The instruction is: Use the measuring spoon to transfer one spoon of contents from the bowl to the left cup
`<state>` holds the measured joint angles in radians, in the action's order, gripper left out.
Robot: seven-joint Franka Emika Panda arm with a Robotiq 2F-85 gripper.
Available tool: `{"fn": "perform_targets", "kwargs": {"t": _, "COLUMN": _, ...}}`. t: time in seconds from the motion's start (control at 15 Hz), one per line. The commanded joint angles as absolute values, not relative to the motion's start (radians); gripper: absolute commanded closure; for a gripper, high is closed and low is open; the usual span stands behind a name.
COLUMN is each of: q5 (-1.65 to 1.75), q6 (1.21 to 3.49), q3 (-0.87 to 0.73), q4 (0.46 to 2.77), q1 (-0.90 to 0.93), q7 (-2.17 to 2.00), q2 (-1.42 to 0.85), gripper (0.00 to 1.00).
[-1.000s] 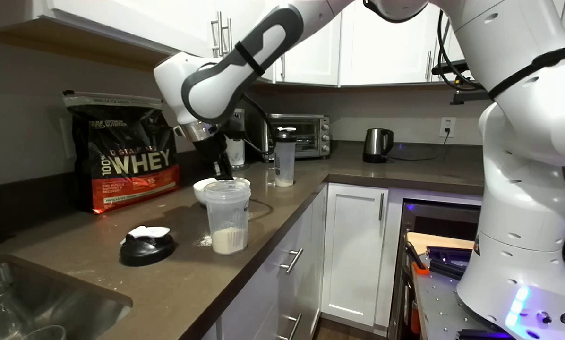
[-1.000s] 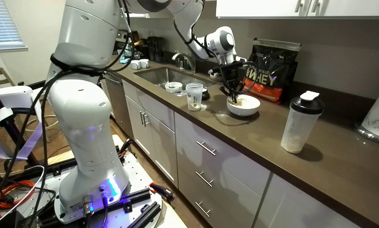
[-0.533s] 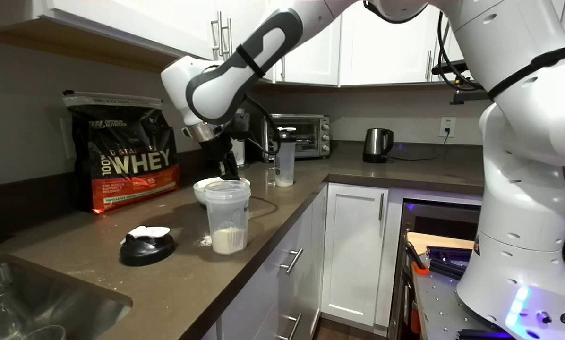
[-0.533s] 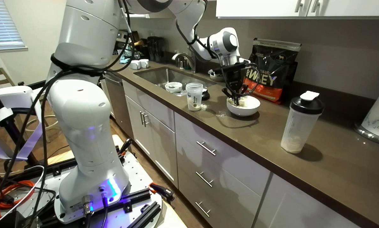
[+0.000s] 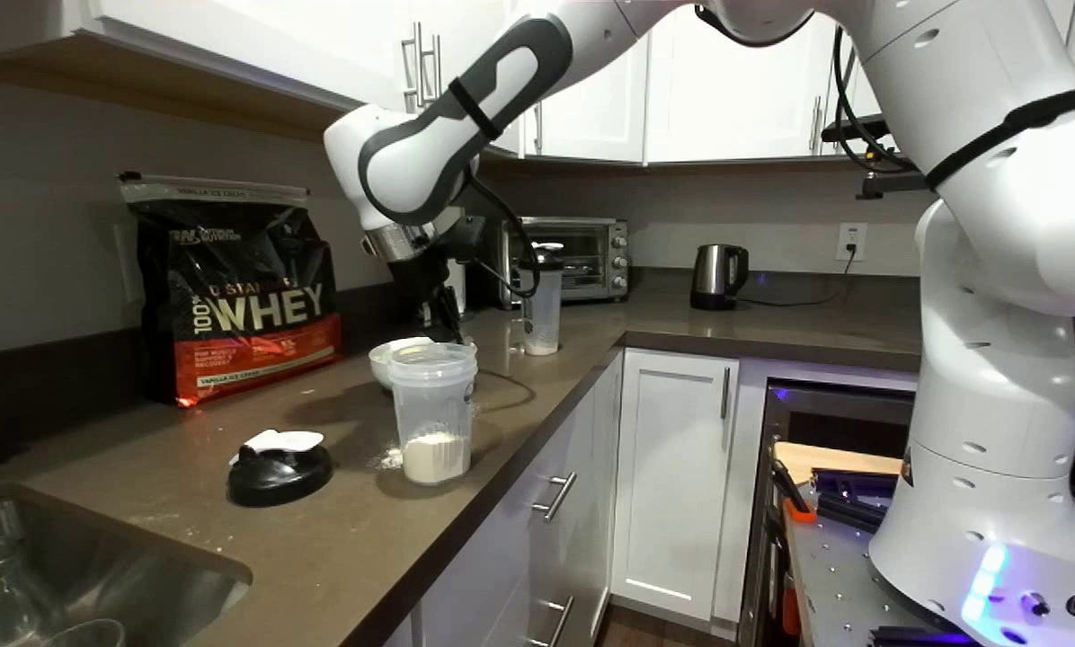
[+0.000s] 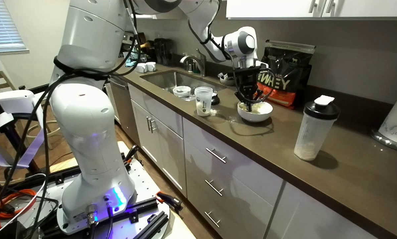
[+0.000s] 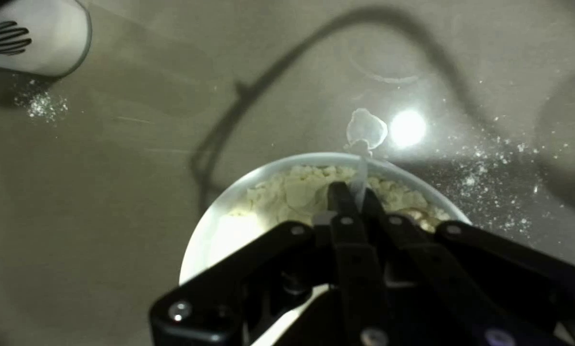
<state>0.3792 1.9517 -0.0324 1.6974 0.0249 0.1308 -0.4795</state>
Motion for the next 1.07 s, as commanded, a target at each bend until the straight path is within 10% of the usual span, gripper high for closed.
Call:
{"fn": "perform_targets", "kwargs": {"t": 0.0, "q5": 0.33, "q6": 1.904, "q3": -0.028, "q4": 1.651, "q1": 0.009, "q7": 0.141, "q2": -0.498, "gripper": 0.99}}
{"fn": "perform_targets", "kwargs": {"t": 1.0, "q5": 0.237, "q6": 1.871, "q3": -0.026, "q4": 1.555, "q1": -0.017, "q7": 0.148, "q2": -0.52, "gripper": 0.99}}
